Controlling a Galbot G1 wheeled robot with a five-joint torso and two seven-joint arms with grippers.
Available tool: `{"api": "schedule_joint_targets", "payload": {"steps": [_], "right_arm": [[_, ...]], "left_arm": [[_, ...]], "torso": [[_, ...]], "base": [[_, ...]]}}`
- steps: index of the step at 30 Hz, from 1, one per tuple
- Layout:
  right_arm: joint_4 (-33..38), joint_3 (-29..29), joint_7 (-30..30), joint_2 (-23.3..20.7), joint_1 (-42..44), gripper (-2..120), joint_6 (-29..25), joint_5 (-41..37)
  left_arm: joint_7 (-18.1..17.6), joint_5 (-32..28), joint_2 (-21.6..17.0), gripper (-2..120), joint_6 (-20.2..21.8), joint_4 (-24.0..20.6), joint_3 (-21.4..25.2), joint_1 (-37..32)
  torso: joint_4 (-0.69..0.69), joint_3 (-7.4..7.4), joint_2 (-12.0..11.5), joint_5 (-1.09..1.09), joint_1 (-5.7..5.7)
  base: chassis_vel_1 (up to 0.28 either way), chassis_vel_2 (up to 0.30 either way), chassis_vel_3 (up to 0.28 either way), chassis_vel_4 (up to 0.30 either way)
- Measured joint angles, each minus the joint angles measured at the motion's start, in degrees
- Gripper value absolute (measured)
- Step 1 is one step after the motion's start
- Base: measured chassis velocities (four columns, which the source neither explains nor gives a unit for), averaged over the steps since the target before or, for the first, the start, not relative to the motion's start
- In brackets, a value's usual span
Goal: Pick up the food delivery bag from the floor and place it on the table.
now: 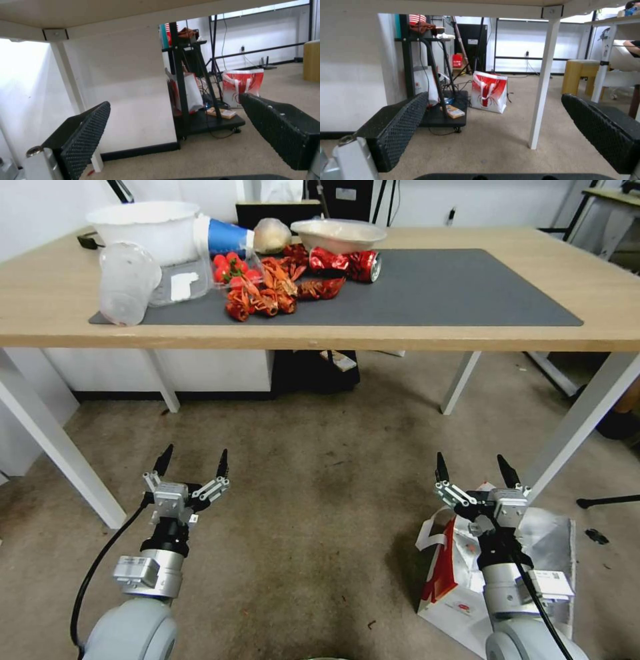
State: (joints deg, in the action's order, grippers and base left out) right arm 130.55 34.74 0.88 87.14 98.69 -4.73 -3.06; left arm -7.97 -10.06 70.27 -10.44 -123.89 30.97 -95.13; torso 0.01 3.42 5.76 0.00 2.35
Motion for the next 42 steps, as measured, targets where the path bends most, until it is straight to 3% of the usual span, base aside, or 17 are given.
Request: {"api": "schedule_joint_targets", "payload": {"steps": [16,32,36,39,42], "right_arm": [[0.0,0.1,-0.2,-0.1,-0.2,100,0.2,-0.1],[-0.3,0.1,-0.3,0.0,0.0,100,-0.1,-0.1],[-0.3,0.1,-0.3,-0.1,-0.1,100,-0.1,-0.1],[-0.2,0.3,-0.3,-0.2,-0.3,100,-0.1,-0.2],[0.0,0.7,-0.2,-0.3,-0.3,100,0.0,-0.3]], "left_arm": [[0.0,0.0,0.1,97,0.0,0.1,0.0,0.2],[0.1,0.0,0.2,97,-0.1,0.0,-0.1,0.0],[0.3,-0.4,0.2,100,-1.4,0.2,0.0,0.0],[0.9,-0.8,0.0,102,-6.0,1.7,0.4,0.6],[1.0,-0.8,-0.2,101,-6.9,1.8,0.6,0.6]], "torso": [[0.00,-3.30,-3.6,0.00,-0.24],[0.01,-3.42,-4.4,0.00,-0.52],[0.02,-3.42,-4.4,0.00,-0.52],[0.02,-3.42,-4.3,0.00,-0.52],[0.02,-3.42,-4.2,0.00,-0.51]], "base": [[0.000,0.000,0.000,0.000],[0.000,0.000,0.000,0.000],[0.000,0.000,0.000,0.000],[0.000,0.000,0.000,0.000],[0.000,0.000,0.000,0.000]]}}
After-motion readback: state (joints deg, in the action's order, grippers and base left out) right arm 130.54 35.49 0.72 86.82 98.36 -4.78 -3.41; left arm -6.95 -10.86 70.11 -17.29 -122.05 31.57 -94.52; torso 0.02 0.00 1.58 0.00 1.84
